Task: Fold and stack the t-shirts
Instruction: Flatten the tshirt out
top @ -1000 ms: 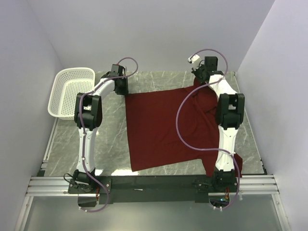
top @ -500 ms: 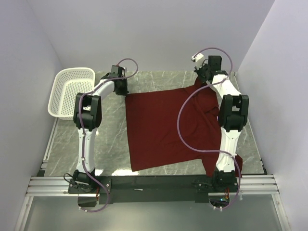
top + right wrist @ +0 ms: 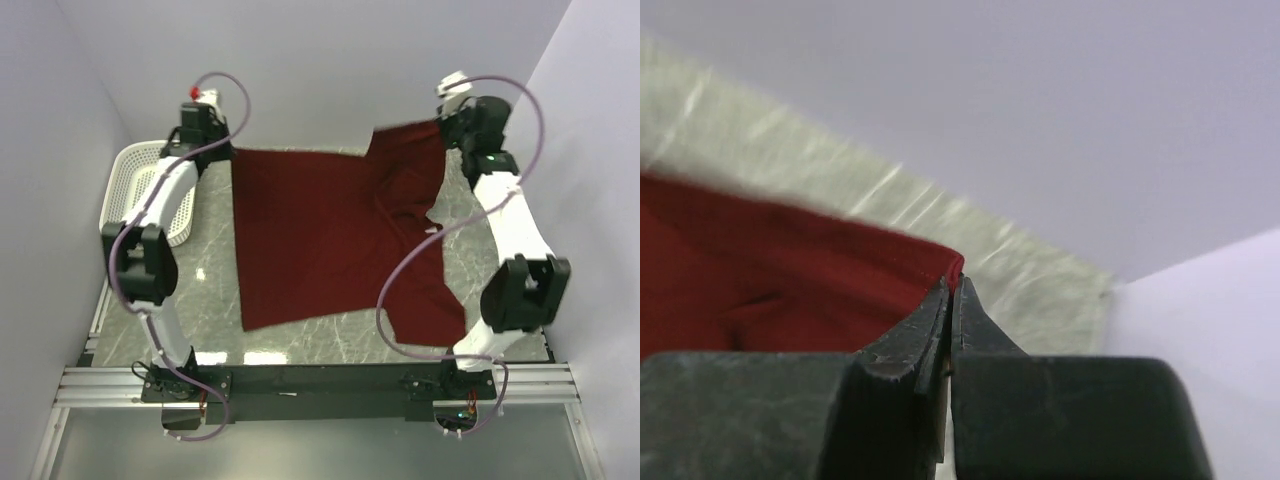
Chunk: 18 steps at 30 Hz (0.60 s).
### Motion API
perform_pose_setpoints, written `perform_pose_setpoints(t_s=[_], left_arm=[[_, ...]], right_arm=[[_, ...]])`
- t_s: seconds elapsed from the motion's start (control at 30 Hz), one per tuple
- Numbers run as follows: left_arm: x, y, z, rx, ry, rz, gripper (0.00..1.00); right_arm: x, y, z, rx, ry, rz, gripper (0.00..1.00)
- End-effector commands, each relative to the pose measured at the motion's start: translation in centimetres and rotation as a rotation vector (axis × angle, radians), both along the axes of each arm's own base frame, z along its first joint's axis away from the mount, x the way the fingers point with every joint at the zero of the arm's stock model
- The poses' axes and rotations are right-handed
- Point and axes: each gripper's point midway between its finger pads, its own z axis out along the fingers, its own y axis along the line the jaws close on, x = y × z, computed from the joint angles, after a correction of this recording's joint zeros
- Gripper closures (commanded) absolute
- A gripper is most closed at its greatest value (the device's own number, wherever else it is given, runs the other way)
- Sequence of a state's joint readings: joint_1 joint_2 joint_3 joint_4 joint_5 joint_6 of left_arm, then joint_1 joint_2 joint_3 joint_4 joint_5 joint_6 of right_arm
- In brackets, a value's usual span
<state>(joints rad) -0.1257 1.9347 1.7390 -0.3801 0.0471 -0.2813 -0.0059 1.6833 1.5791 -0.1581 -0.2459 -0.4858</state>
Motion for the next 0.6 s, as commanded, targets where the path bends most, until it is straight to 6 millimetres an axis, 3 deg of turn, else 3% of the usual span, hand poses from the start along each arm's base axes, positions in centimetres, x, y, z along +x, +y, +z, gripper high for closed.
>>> perform_pose_setpoints(t_s=[0.0,0.07,0.1,0.13,0.27,0.3,0.33,0.37,0.4,0.43,0.47,0.5,0.53,0.57], left_arm=[[-0.5,2.5,7.5,0.007,-0.202,0.049,1.00],[-1.3,3.3,9.8,0.007,-0.258,0.070,1.00],[-2.3,3.7,12.2,0.002,-0.318,0.082,1.00],[-2.8,4.0,13.5,-0.002,-0.350,0.087,1.00],[-6.4,5.8,20.5,-0.006,-0.533,0.148,1.00],[-8.2,6.2,23.2,-0.008,-0.600,0.165,1.00],[-9.1,6.4,25.1,-0.011,-0.649,0.175,1.00],[-10.2,6.7,26.8,-0.014,-0.694,0.184,1.00],[-12.5,7.1,29.9,-0.023,-0.771,0.205,1.00],[-13.9,7.3,31.6,-0.033,-0.819,0.214,1.00],[-15.5,7.6,33.9,-0.049,-0.892,0.229,1.00],[-18.5,8.1,36.5,-0.065,-0.972,0.248,1.00],[-20.3,8.8,38.4,-0.079,-1.036,0.287,1.00],[-22.2,9.3,40.2,-0.099,-1.104,0.313,1.00]], right_arm=[[-2.6,-2.5,10.3,0.044,-0.244,-0.087,1.00],[-4.2,-3.4,13.8,0.054,-0.301,-0.098,1.00],[-5.4,-3.6,15.8,0.064,-0.338,-0.101,1.00],[-6.5,-3.7,17.9,0.068,-0.366,-0.097,1.00],[-10.7,-5.2,23.9,0.111,-0.446,-0.098,1.00],[-11.9,-5.2,25.5,0.122,-0.472,-0.097,1.00],[-13.7,-5.0,27.9,0.119,-0.513,-0.090,1.00],[-14.8,-4.7,29.1,0.117,-0.534,-0.078,1.00],[-16.7,-4.5,31.0,0.113,-0.575,-0.073,1.00],[-19.1,-3.9,33.9,0.102,-0.646,-0.060,1.00],[-20.6,-3.5,35.1,0.100,-0.669,-0.052,1.00],[-22.8,-2.9,36.8,0.101,-0.716,-0.039,1.00],[-25.6,-2.3,39.4,0.091,-0.793,-0.032,1.00],[-27.2,-2.1,40.6,0.089,-0.835,-0.033,1.00]])
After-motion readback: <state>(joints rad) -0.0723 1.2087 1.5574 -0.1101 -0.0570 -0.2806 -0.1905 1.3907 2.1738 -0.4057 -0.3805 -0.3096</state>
